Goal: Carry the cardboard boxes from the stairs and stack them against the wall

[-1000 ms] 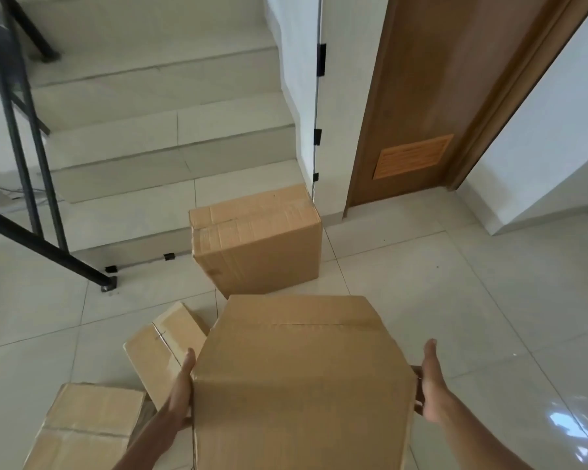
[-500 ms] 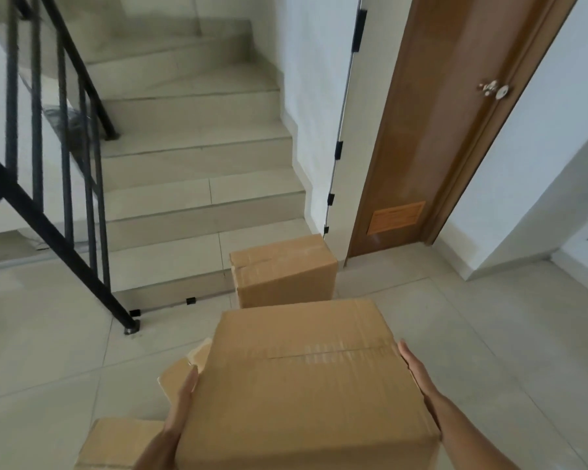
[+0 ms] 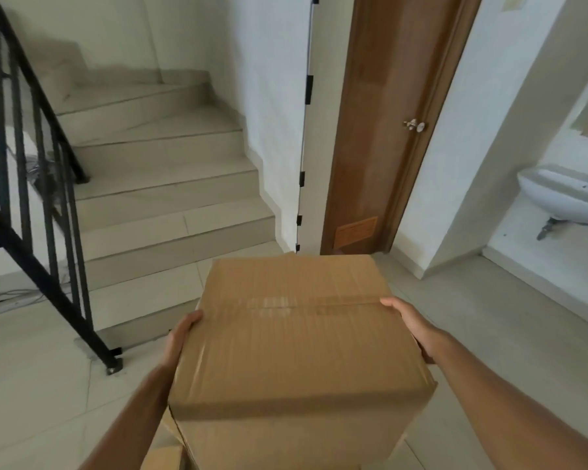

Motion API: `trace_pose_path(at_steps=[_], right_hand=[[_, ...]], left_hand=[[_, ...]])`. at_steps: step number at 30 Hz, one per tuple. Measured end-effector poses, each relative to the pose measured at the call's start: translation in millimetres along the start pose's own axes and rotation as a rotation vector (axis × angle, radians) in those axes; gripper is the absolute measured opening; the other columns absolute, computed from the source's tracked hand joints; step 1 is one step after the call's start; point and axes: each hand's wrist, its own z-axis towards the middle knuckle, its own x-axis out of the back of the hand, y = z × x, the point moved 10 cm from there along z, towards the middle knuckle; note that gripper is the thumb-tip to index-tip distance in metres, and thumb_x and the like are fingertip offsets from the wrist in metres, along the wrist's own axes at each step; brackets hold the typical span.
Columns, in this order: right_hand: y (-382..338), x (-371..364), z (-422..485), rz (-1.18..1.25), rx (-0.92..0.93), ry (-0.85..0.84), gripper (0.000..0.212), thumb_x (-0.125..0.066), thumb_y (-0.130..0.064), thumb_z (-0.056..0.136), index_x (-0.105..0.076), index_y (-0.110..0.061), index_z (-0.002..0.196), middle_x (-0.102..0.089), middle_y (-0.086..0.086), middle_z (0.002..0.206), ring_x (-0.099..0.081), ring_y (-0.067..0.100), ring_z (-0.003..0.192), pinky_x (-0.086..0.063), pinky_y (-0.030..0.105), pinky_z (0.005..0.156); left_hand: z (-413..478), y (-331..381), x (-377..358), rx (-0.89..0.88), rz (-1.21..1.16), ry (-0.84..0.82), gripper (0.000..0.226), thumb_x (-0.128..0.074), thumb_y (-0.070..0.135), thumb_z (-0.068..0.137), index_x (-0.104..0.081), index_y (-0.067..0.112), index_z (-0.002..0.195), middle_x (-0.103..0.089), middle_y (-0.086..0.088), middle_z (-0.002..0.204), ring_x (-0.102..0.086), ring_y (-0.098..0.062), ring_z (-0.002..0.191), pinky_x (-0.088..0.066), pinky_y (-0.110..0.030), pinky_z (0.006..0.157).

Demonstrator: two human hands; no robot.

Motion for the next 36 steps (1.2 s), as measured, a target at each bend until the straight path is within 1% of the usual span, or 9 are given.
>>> trace_pose_path(at_steps=[2,5,7,13,19,24,30,33,36], right_hand=[[-9.2,9.6,-19.1,0.025,0.027,0.011,0.056,-0.057,-0.063,0.082,-0.064,-0.017,0.114,-0.070,0.015,0.109,-0.065,0.032,0.104,-0.047,0.043,0.096],[-10.3,30.9,-39.9,0.062,0.043,0.028,0.056,-0.055,-0.066,0.083,-0.063,-0.017,0.111,-0.069,0.013,0.108,-0.064,0.029,0.102,-0.049,0.039,0.086],[-8.7,45.4,-54.2,0.083,0.069,0.052,0.058,-0.054,-0.066,0.084,-0.059,-0.019,0.118,-0.066,0.011,0.112,-0.063,0.027,0.102,-0.049,0.038,0.080],[17.0,92.9,-102.9,0.147,0.112,0.170,0.072,-0.051,-0.068,0.084,-0.051,-0.017,0.135,-0.063,0.012,0.117,-0.062,0.028,0.105,-0.048,0.042,0.091],[60.2,128.9,-158.0,0.150,0.127,0.241,0.068,-0.045,-0.073,0.084,-0.054,-0.021,0.126,-0.065,0.008,0.107,-0.063,0.025,0.096,-0.050,0.035,0.074],[113.0,149.2,-196.5,0.272,0.175,0.276,0.074,-0.041,-0.075,0.084,-0.054,-0.022,0.134,-0.066,0.011,0.118,-0.065,0.029,0.105,-0.051,0.044,0.093],[172.4,160.6,-257.8,0.412,0.175,0.436,0.065,-0.034,-0.075,0.086,-0.061,-0.028,0.121,-0.070,0.007,0.107,-0.069,0.025,0.095,-0.055,0.038,0.076],[199.6,156.6,-286.2,0.506,0.162,0.532,0.067,-0.033,-0.076,0.086,-0.063,-0.026,0.118,-0.072,0.008,0.106,-0.070,0.026,0.093,-0.055,0.038,0.074],[232.3,142.5,-310.4,0.548,0.098,0.630,0.064,-0.034,-0.076,0.086,-0.061,-0.026,0.117,-0.070,0.010,0.107,-0.069,0.028,0.095,-0.055,0.039,0.074]], left_hand=[[-10.4,21.6,-13.5,-0.048,0.001,-0.019,0.041,-0.047,0.034,0.094,-0.060,-0.003,0.106,-0.063,-0.015,0.072,-0.061,-0.026,0.062,-0.046,-0.035,0.062],[-26.0,42.2,-38.2,-0.076,0.040,-0.096,0.031,-0.045,0.031,0.096,-0.061,0.005,0.090,-0.065,-0.007,0.059,-0.063,-0.017,0.047,-0.050,-0.026,0.049],[-39.3,47.4,-54.2,-0.066,0.075,-0.135,0.032,-0.046,0.033,0.095,-0.061,0.006,0.089,-0.064,-0.008,0.063,-0.062,-0.015,0.044,-0.050,-0.022,0.043],[-76.6,41.8,-84.6,-0.067,0.111,-0.184,0.031,-0.053,0.034,0.089,-0.064,0.005,0.096,-0.065,-0.010,0.071,-0.060,-0.024,0.060,-0.047,-0.032,0.059],[-114.7,23.0,-119.5,-0.091,0.182,-0.239,0.020,-0.057,0.027,0.087,-0.064,0.009,0.088,-0.063,-0.009,0.071,-0.061,-0.020,0.054,-0.045,-0.031,0.059],[-138.7,-1.3,-161.1,-0.061,0.230,-0.374,0.019,-0.049,0.022,0.093,-0.060,0.009,0.083,-0.065,0.000,0.047,-0.061,-0.015,0.043,-0.044,-0.031,0.057],[-150.7,-27.6,-218.5,0.018,0.280,-0.579,0.020,-0.047,0.017,0.095,-0.060,0.008,0.084,-0.066,-0.001,0.049,-0.063,-0.013,0.040,-0.048,-0.029,0.056],[-150.5,-43.2,-236.6,0.091,0.349,-0.698,0.021,-0.045,0.018,0.094,-0.061,0.007,0.089,-0.069,-0.005,0.054,-0.065,-0.017,0.043,-0.052,-0.023,0.047],[-150.0,-54.8,-247.6,0.112,0.409,-0.812,0.025,-0.046,0.023,0.092,-0.064,0.006,0.090,-0.069,-0.008,0.059,-0.066,-0.020,0.046,-0.049,-0.032,0.061]])
